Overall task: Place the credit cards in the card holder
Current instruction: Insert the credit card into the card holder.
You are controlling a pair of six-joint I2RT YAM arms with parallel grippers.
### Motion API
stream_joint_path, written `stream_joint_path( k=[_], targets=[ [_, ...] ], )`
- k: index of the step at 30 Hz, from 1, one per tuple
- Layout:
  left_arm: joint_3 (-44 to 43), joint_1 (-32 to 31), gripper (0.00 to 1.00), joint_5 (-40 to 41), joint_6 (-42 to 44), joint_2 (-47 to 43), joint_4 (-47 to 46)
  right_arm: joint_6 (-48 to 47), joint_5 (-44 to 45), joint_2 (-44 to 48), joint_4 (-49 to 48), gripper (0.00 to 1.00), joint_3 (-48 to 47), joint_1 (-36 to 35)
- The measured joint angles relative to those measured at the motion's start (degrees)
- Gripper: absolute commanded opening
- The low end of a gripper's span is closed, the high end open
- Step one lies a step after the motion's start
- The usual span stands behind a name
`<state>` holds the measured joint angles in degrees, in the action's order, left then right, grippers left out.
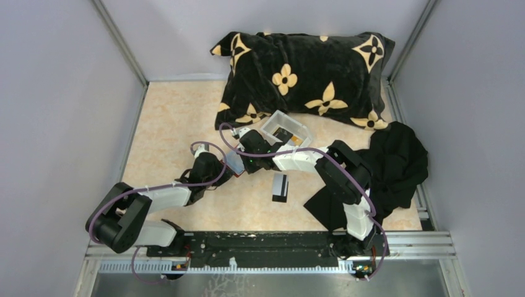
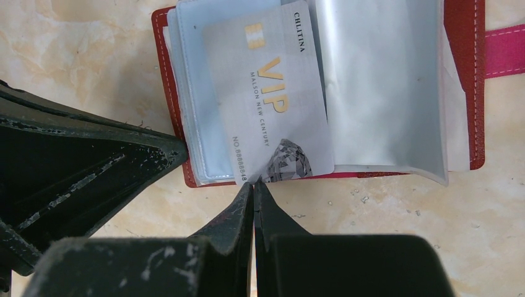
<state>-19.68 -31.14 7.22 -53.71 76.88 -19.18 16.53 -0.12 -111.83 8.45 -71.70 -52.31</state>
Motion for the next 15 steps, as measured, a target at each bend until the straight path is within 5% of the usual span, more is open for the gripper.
stream_joint_path(
  k=[15],
  targets=[
    [0.33,0.00,0.06,-0.02,-0.02,-0.07,-0.50,-0.11,-0.59,-0.66,-0.17,0.03,-2.36,-0.02]
  ],
)
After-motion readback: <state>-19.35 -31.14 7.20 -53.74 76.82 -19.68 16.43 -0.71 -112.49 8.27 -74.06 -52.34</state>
